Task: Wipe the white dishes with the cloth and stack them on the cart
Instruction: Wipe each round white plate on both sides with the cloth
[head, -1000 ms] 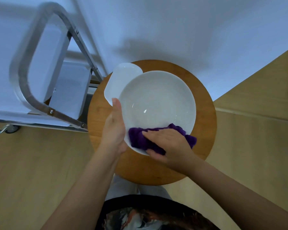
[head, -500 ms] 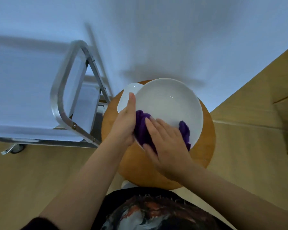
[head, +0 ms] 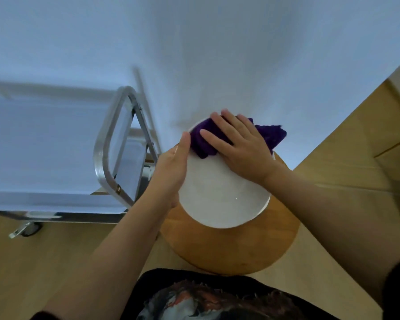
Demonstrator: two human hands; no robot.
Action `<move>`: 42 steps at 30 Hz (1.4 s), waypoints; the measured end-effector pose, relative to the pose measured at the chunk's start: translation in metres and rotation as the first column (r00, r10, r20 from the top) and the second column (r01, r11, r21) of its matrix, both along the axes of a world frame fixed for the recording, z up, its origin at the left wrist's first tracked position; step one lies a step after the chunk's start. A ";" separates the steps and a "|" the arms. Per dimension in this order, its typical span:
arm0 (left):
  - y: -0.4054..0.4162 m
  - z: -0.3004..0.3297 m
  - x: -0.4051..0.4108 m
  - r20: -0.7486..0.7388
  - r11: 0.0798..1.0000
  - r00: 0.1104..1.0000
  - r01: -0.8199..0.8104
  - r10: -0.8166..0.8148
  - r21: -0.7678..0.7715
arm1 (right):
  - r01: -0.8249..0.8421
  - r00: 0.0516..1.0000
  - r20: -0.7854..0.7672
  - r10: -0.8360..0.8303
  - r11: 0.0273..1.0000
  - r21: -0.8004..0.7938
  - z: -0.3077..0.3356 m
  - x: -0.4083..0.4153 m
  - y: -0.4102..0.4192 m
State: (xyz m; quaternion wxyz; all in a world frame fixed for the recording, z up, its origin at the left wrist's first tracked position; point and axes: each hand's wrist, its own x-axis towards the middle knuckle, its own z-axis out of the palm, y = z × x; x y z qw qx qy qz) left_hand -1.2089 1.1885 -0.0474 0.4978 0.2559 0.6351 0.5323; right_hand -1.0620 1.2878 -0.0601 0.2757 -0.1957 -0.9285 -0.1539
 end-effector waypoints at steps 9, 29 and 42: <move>0.010 0.015 0.000 0.171 0.989 0.977 -0.137 0.126 0.053 | 0.250 0.960 -0.035 -0.276 0.910 -0.331 0.011 0.037 -0.036; 0.047 0.030 -0.012 0.212 1.000 0.977 0.012 -0.006 -0.027 | -0.318 0.634 -0.473 -0.611 0.352 -0.880 0.063 0.026 -0.050; 0.054 0.013 -0.015 0.277 0.914 0.872 -0.391 0.404 -0.106 | -0.444 0.551 -0.206 -0.809 -0.076 -0.893 0.029 0.056 -0.035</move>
